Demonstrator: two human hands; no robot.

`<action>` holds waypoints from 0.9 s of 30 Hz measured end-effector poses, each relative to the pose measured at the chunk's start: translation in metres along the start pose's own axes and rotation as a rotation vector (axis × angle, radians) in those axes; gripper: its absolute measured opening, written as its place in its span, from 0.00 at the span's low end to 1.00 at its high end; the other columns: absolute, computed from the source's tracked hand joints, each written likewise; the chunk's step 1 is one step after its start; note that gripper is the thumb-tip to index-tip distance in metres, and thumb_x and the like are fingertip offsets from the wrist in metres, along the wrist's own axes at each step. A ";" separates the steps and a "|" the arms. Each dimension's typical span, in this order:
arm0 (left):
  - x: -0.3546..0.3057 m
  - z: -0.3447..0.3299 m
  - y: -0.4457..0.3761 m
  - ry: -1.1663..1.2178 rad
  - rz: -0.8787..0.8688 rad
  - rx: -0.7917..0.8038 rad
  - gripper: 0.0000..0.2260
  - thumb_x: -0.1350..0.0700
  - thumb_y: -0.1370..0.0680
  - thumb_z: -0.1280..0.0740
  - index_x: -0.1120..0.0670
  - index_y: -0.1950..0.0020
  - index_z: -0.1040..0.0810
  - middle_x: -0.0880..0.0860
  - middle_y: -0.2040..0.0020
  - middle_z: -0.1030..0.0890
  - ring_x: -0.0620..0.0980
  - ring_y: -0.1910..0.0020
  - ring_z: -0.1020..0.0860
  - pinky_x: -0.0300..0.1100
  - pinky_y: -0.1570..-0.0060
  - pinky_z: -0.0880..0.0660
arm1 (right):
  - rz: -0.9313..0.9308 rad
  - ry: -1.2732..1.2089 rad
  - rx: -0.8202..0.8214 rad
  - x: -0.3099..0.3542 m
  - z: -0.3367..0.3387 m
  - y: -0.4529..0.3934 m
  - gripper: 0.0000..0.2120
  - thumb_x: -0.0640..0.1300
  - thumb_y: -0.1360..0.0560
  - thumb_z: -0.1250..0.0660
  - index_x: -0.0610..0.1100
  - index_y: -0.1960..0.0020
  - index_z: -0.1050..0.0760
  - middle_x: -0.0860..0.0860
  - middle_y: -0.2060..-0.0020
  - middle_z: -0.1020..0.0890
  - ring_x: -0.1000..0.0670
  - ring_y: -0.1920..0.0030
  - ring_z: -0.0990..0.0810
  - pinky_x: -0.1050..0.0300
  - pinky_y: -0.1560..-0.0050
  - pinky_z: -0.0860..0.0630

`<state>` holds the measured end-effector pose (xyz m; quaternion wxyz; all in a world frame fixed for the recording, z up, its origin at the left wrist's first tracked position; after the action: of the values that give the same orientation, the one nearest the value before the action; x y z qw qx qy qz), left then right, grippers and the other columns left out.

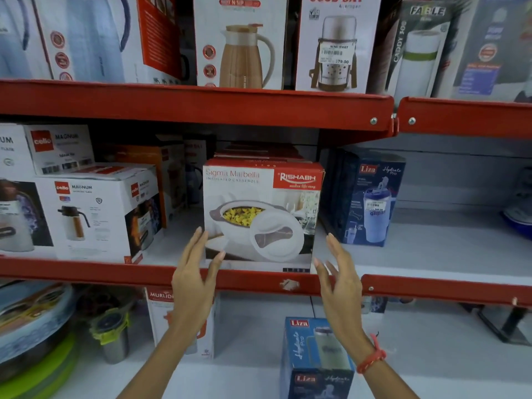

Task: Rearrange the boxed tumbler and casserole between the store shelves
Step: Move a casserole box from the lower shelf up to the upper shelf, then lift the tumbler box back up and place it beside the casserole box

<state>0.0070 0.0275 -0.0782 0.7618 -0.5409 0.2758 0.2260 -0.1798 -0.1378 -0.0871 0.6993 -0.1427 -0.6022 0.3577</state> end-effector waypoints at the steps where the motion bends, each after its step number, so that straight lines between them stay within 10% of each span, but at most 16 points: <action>1: -0.006 -0.001 0.008 0.014 -0.032 0.007 0.21 0.55 0.24 0.34 0.53 0.32 0.30 0.49 0.30 0.30 0.45 0.32 0.32 0.42 0.33 0.34 | 0.027 0.001 -0.009 -0.002 0.005 0.007 0.22 0.47 0.23 0.38 0.50 0.29 0.35 0.51 0.31 0.29 0.60 0.38 0.29 0.55 0.36 0.27; 8: -0.005 -0.035 0.074 0.160 0.030 0.245 0.16 0.55 0.25 0.33 0.51 0.38 0.25 0.48 0.41 0.24 0.42 0.41 0.25 0.41 0.39 0.27 | -0.046 0.034 0.060 -0.041 0.031 0.058 0.20 0.51 0.24 0.36 0.50 0.33 0.30 0.53 0.37 0.26 0.50 0.36 0.26 0.45 0.35 0.27; 12: 0.019 -0.072 0.136 0.252 0.315 0.575 0.29 0.49 0.31 0.29 0.49 0.32 0.33 0.49 0.34 0.29 0.46 0.36 0.28 0.45 0.38 0.27 | -0.223 0.034 0.242 -0.083 0.038 0.103 0.39 0.55 0.31 0.30 0.49 0.26 0.43 0.55 0.29 0.39 0.57 0.29 0.39 0.69 0.29 0.40; 16: 0.041 -0.105 0.187 0.235 0.534 0.834 0.42 0.56 0.31 0.26 0.54 0.25 0.47 0.47 0.31 0.38 0.49 0.31 0.37 0.47 0.36 0.31 | -0.530 -0.087 0.477 -0.125 0.038 0.140 0.49 0.51 0.35 0.24 0.54 0.26 0.52 0.55 0.31 0.35 0.61 0.34 0.29 0.64 0.37 0.28; 19: 0.048 -0.121 0.198 0.242 0.572 0.868 0.33 0.59 0.28 0.29 0.56 0.27 0.41 0.53 0.29 0.32 0.57 0.31 0.31 0.51 0.34 0.31 | -0.588 -0.006 0.578 -0.142 0.037 0.151 0.42 0.36 0.30 0.27 0.44 0.25 0.48 0.53 0.43 0.23 0.62 0.48 0.20 0.76 0.55 0.26; 22: 0.047 -0.123 0.196 0.306 0.607 0.791 0.19 0.61 0.28 0.30 0.52 0.38 0.27 0.54 0.41 0.20 0.59 0.41 0.22 0.56 0.38 0.26 | -0.570 0.049 0.564 -0.142 0.038 0.148 0.34 0.35 0.26 0.33 0.43 0.25 0.45 0.51 0.44 0.23 0.49 0.43 0.21 0.77 0.54 0.26; 27: 0.031 -0.106 0.186 0.404 0.647 0.716 0.13 0.60 0.29 0.28 0.46 0.47 0.21 0.39 0.55 0.14 0.52 0.49 0.18 0.52 0.48 0.20 | -0.505 0.039 0.573 -0.119 0.053 0.134 0.31 0.37 0.24 0.34 0.49 0.25 0.42 0.58 0.41 0.23 0.56 0.45 0.20 0.77 0.54 0.26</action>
<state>-0.1078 -0.0135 -0.2564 0.7217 -0.1665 0.6304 0.2323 -0.2756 -0.1361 -0.2473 0.7882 0.2046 -0.4806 0.3253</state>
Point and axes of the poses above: each hand's wrist, its own y-axis away from the middle knuckle, its own z-axis out of the back of the hand, x = y × z, the point moved 3 cm from there along -y, towards the middle knuckle
